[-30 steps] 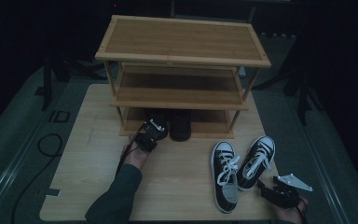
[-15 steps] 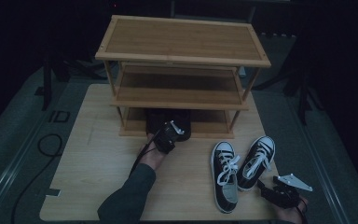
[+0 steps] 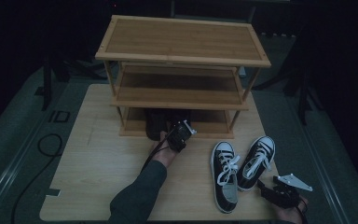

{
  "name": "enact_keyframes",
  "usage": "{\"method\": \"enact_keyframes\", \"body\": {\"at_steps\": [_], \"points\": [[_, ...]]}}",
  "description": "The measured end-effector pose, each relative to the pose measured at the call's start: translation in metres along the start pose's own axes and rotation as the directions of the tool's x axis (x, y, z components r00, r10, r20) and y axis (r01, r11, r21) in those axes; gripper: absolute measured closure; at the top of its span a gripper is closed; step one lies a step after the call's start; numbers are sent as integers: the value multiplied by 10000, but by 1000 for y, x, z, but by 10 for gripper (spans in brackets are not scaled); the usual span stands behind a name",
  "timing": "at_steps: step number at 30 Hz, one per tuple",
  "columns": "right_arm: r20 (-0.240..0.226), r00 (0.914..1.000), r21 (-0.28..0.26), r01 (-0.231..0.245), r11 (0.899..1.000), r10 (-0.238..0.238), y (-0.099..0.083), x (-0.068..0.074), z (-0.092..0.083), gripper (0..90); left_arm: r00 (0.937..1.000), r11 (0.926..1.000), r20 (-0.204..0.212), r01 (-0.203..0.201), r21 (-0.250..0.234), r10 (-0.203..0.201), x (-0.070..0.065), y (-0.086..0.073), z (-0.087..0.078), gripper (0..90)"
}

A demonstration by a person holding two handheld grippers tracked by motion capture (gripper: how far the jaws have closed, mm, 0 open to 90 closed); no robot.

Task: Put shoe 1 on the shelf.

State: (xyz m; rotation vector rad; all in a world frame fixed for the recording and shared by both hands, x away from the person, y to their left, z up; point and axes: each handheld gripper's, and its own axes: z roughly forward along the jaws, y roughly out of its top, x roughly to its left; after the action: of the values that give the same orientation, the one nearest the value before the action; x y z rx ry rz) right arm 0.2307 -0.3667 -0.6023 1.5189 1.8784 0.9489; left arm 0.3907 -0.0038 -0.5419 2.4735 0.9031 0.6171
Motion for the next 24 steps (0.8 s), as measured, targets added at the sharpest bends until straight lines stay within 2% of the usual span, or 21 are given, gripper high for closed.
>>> {"method": "enact_keyframes", "body": {"at_steps": [4,7,9,11,15,20,24], "points": [[1,10000,1,-4,10000,4,0,0,0,296,9999,10000,-155,42,89,-40,1,-1,-2,900],[1,10000,2,-2,10000,2,0,0,0,296,9994,9996,-264,235,179,-230,6,-3,-4,900],[0,10000,1,0,10000,0,0,0,0,296,9991,9992,-150,390,127,-388,11,-5,-6,900],[1,10000,0,-1,10000,1,0,0,0,296,9989,9993,-331,326,180,-320,12,-6,-8,900],[2,10000,1,-1,10000,1,0,0,0,296,9984,9988,-401,415,264,-404,17,-11,-10,900],[0,10000,1,0,10000,0,0,0,0,296,9984,9989,-388,428,199,-420,22,-25,-17,881],[-10,10000,7,3,10000,-3,0,0,0,297,9975,9979,-358,611,191,-604,29,-40,-24,834]]}}
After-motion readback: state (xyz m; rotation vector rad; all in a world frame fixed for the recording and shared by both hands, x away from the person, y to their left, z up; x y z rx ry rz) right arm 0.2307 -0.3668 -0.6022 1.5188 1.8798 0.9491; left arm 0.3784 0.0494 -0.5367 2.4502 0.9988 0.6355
